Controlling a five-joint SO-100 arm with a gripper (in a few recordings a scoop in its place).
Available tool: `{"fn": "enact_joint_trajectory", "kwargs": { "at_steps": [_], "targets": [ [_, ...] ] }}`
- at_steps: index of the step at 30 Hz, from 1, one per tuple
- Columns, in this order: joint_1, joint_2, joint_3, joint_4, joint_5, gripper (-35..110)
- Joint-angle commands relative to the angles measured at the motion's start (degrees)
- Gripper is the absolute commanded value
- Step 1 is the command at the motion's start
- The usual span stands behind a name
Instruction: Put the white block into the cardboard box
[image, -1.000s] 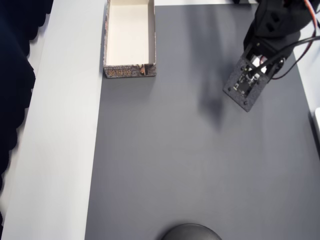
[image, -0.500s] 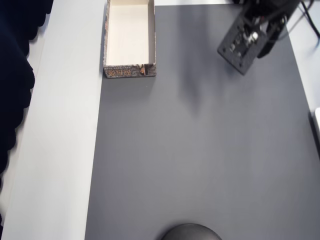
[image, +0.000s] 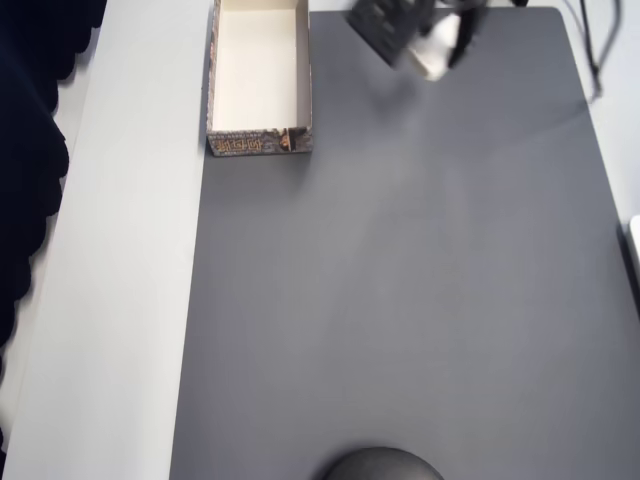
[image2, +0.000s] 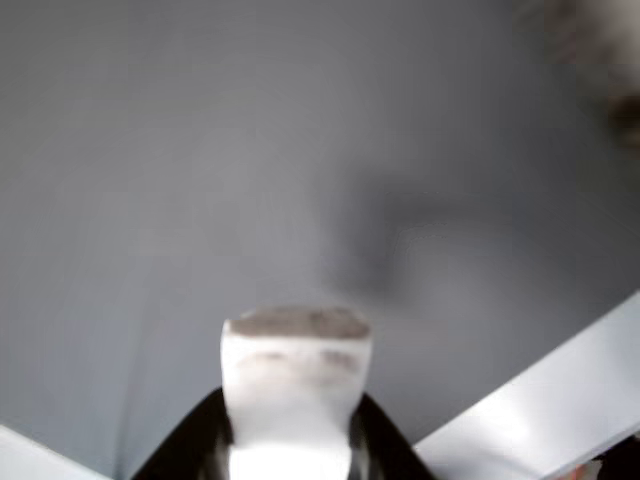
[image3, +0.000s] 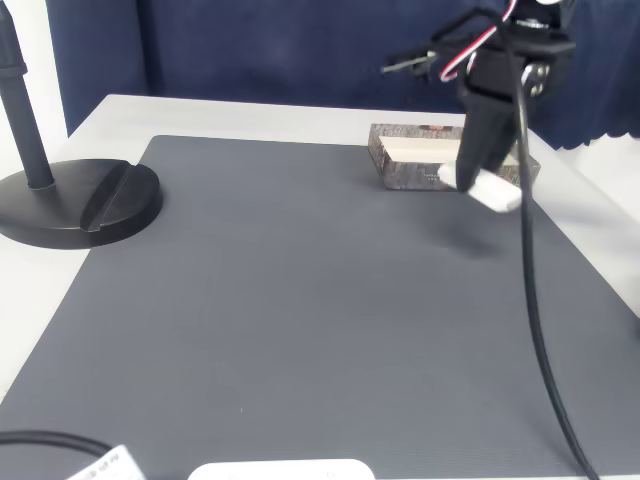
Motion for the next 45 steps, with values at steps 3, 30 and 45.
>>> {"fn": "enact_joint_trajectory", "kwargs": {
  "at_steps": [3,30,45],
  "targets": [
    [9.8,-9.1,-16.1,0.5,8.3,-2],
    [25.8,-37.5,-52.0,2.1,19.2,-2],
    [27.4,-41.2,-55.9,3.5,40.2,-2]
  ]
}}
